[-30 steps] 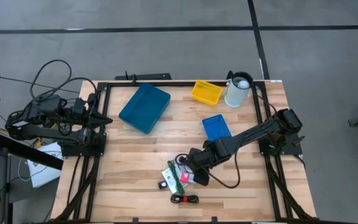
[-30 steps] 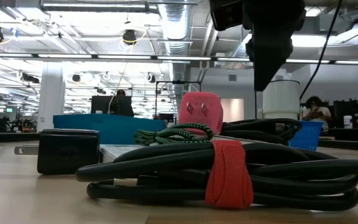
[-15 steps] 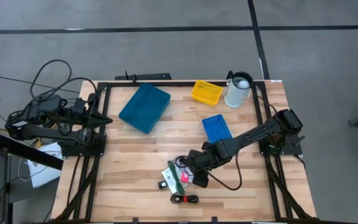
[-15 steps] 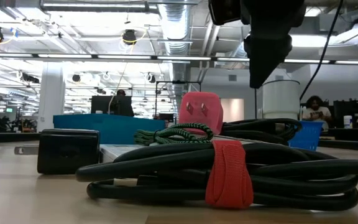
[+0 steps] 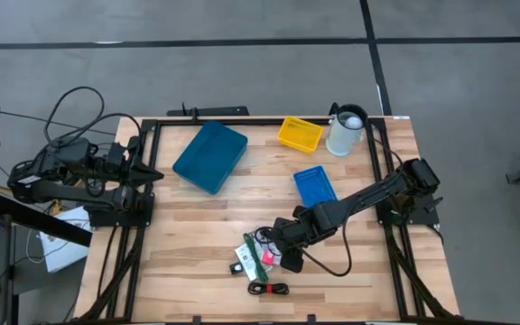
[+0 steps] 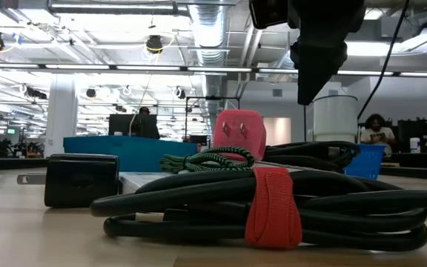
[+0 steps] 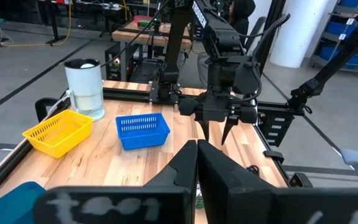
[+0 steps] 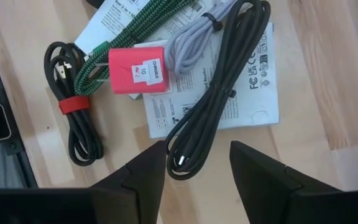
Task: Pick and place items into bin
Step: Put the pink charger adapter into the blue bin
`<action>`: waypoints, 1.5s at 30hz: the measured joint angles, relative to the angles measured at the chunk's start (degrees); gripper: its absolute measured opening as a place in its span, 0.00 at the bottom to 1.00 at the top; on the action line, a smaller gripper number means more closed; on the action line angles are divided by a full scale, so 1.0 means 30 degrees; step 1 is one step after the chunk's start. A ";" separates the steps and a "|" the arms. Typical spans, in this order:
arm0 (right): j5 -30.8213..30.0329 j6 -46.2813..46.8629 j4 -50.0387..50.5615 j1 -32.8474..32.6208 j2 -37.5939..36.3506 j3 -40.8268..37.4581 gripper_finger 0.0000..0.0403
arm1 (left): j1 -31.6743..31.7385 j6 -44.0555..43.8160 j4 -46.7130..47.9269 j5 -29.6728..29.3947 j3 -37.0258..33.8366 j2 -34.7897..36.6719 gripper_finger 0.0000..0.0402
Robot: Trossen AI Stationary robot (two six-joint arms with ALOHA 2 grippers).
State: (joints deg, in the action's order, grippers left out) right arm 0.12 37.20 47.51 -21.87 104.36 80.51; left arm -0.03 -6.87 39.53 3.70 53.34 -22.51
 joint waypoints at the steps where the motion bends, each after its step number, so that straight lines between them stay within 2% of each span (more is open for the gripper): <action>1: 0.0000 -0.0040 0.0000 0.0000 0.0000 0.0000 0.42 | 0.0002 0.0000 0.0000 0.0000 0.0000 -0.0006 0.00; 11: 0.0007 -0.0071 -0.0083 -0.0012 0.0000 -0.0007 0.41 | 0.0000 0.0000 0.0015 0.0000 0.0000 -0.0004 0.00; 15: 0.0021 -0.1443 -0.0095 -0.0094 0.0000 -0.0007 0.41 | 0.0000 0.0000 0.0015 0.0000 0.0000 -0.0005 0.00; 26: 0.0299 -0.9265 -0.0248 -0.0046 0.0000 -0.0007 0.38 | 0.0000 -0.0001 0.0015 -0.0007 0.0000 -0.0006 0.00; 32: 0.0298 -1.4029 -0.1791 -0.0044 0.0000 -0.0007 0.35 | 0.0007 0.0000 0.0015 -0.0007 0.0000 -0.0002 0.00; 38: -0.0014 -1.7204 -0.3594 -0.0044 0.0000 -0.0007 0.33 | 0.0007 0.0015 0.0015 -0.0007 0.0000 -0.0006 0.00; 45: -0.0255 -2.0560 -0.3723 -0.0044 0.0000 -0.0007 0.32 | 0.0000 0.0015 0.0015 -0.0007 0.0000 -0.0006 0.00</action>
State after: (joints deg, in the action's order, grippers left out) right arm -0.65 -24.48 36.34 -22.00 104.36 80.49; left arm -0.03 -6.83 39.57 3.68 53.34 -22.52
